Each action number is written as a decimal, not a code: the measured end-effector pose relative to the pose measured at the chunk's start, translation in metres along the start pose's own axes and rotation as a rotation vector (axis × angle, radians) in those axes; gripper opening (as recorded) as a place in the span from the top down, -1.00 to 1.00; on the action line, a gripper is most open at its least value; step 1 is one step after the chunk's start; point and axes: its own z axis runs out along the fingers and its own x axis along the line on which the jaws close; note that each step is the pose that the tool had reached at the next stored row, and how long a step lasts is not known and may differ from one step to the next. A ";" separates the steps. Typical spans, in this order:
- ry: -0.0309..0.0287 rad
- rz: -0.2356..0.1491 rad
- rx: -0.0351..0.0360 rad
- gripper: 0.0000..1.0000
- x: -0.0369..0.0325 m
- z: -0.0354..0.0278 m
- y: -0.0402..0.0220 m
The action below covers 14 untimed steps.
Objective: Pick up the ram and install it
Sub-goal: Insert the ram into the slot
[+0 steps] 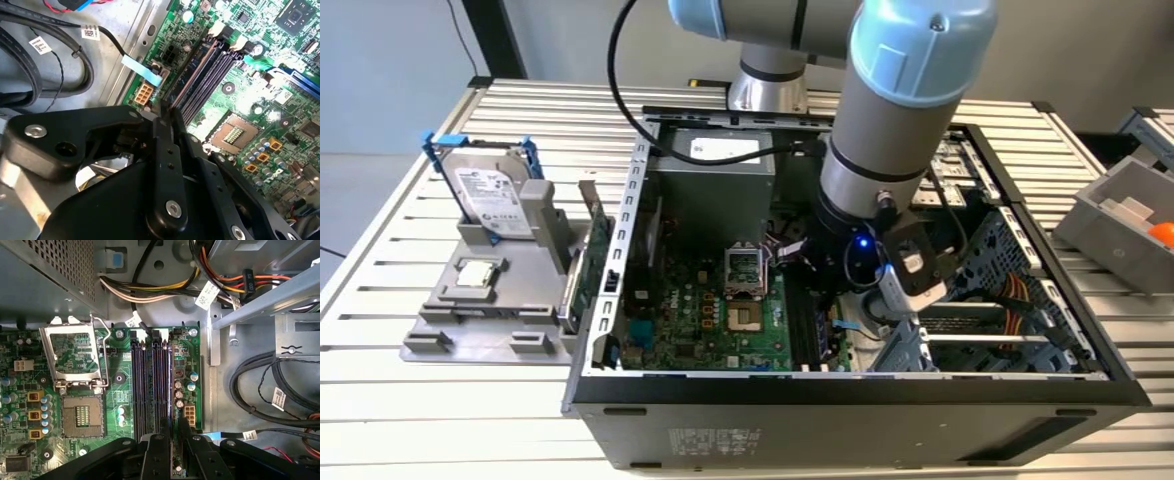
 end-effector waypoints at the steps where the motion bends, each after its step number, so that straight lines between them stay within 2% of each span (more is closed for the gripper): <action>1: 0.0000 0.000 -0.0001 1.00 0.0001 0.0002 0.0000; 9: 0.0000 -0.003 -0.0002 1.00 0.0001 0.0014 -0.0001; 12: 0.0007 -0.005 -0.0110 1.00 0.0002 0.0009 -0.0002; 14: 0.0009 -0.005 -0.0149 1.00 0.0001 -0.0003 -0.0001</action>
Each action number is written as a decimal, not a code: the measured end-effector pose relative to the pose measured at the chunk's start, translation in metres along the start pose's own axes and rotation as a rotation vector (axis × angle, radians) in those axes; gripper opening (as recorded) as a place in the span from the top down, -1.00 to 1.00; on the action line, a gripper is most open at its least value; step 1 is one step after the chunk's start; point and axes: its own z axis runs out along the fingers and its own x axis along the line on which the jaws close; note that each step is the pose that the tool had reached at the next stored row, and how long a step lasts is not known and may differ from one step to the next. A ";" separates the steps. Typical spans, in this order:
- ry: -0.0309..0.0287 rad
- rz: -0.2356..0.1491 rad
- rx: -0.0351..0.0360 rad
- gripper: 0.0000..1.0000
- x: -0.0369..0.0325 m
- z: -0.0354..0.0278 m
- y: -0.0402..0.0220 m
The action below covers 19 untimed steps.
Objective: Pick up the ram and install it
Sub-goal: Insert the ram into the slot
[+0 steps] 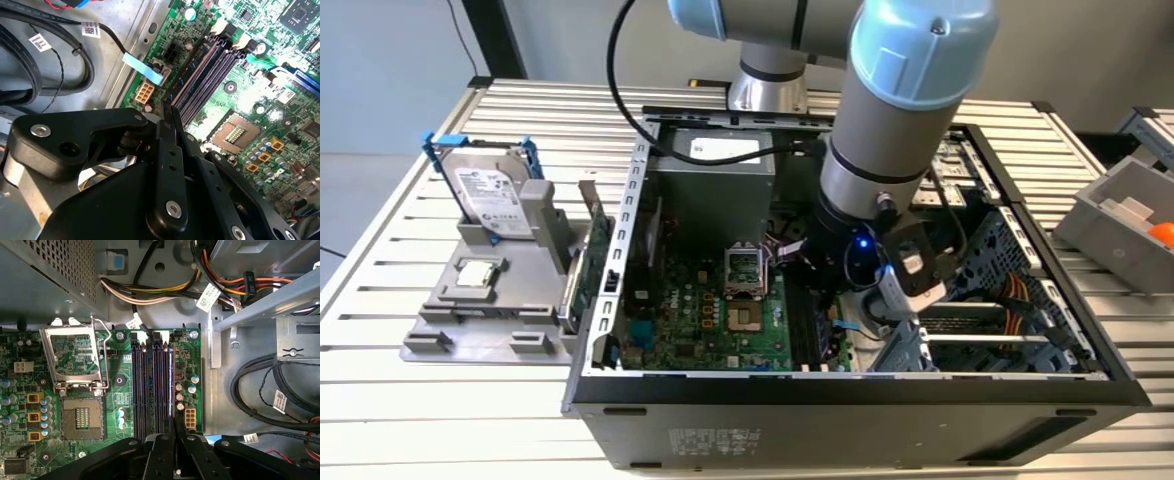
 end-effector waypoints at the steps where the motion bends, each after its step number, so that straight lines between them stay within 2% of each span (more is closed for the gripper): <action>1: 0.0001 0.000 -0.0027 1.00 0.0000 -0.0011 0.0000; 2: 0.0002 0.000 -0.0046 1.00 -0.0001 -0.0031 0.0001; 5: 0.0010 0.000 -0.0183 1.00 -0.0002 -0.0074 -0.0005; 9: 0.0013 0.000 -0.0244 1.00 -0.0003 -0.0111 -0.0011; 19: 0.0026 -0.011 -0.0257 1.00 -0.0004 -0.0140 -0.0036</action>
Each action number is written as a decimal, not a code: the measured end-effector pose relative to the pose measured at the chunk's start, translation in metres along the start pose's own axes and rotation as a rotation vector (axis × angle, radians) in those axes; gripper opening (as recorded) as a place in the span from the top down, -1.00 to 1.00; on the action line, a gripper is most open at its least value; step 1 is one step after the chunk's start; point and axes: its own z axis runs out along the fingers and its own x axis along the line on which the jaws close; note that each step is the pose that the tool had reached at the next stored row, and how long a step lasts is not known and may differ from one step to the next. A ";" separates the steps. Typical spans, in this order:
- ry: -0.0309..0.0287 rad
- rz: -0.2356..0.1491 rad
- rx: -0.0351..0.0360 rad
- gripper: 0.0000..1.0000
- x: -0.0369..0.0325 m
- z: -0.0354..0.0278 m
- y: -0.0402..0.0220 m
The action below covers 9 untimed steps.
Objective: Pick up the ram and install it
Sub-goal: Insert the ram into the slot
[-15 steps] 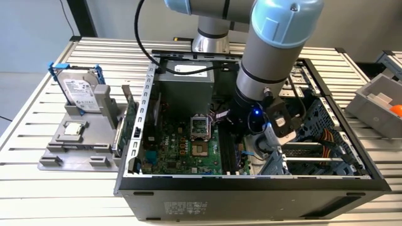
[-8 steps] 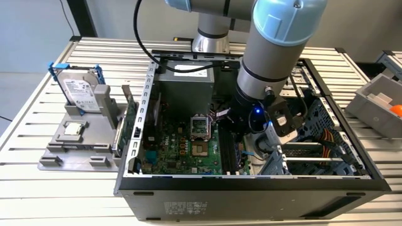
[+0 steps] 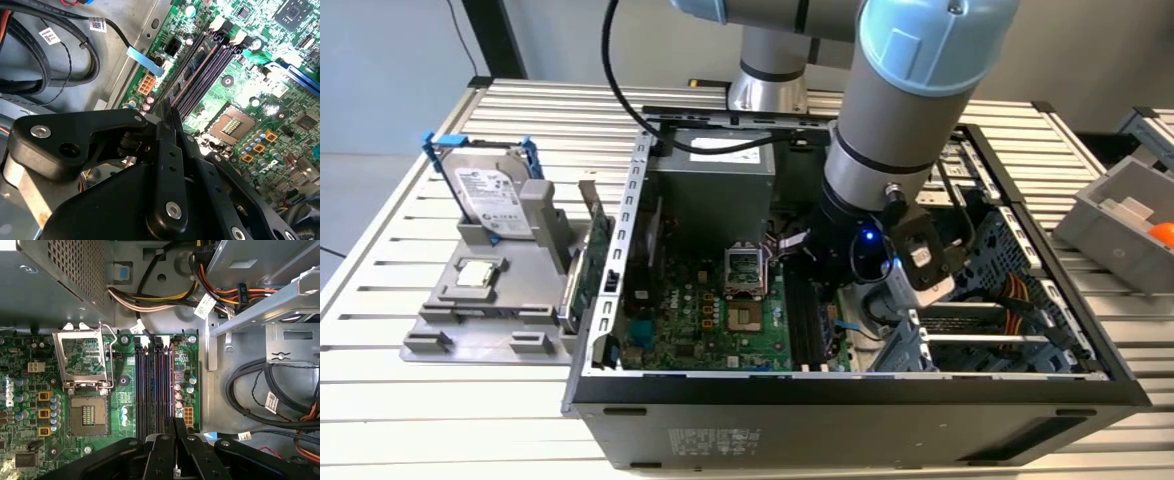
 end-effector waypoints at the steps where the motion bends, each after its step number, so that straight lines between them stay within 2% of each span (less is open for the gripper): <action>1: 0.0000 0.000 -0.0001 1.00 0.0001 0.0000 -0.0003; 7: 0.0032 -0.003 0.0000 1.00 0.0017 0.0011 -0.0006; 9: 0.0066 -0.003 0.0003 1.00 0.0019 0.0026 -0.0007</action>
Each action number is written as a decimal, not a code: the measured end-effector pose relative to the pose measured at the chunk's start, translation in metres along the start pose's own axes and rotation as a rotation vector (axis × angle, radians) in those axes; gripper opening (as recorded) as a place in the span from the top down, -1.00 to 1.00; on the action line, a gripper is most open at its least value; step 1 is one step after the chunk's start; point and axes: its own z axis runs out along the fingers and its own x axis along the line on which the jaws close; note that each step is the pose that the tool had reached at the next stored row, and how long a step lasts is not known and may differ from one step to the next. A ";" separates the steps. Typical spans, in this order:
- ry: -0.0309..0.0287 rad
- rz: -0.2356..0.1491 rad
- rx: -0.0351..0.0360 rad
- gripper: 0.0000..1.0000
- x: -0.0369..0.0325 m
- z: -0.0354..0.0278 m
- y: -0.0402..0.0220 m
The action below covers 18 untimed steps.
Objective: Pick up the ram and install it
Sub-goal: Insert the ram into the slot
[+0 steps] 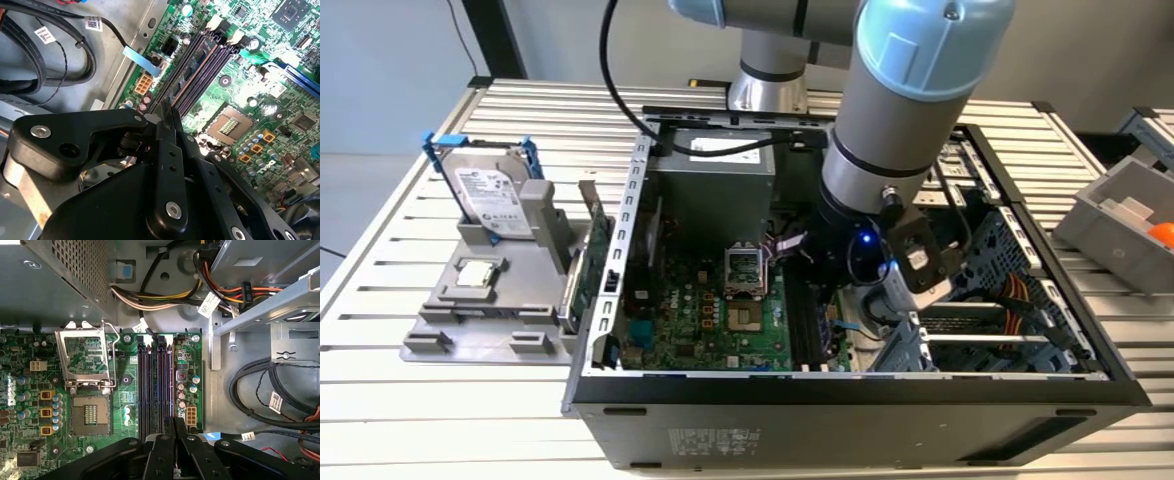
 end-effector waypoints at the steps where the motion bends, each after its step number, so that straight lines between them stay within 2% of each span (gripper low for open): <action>1: 0.0004 0.000 0.0000 1.00 0.0000 0.0006 0.0000; 7: 0.0024 -0.001 0.0002 1.00 0.0000 0.0016 -0.0001; 13: 0.0093 -0.001 0.0003 1.00 0.0001 0.0046 -0.0004; 18: 0.0110 -0.002 0.0004 1.00 -0.0001 0.0046 -0.0029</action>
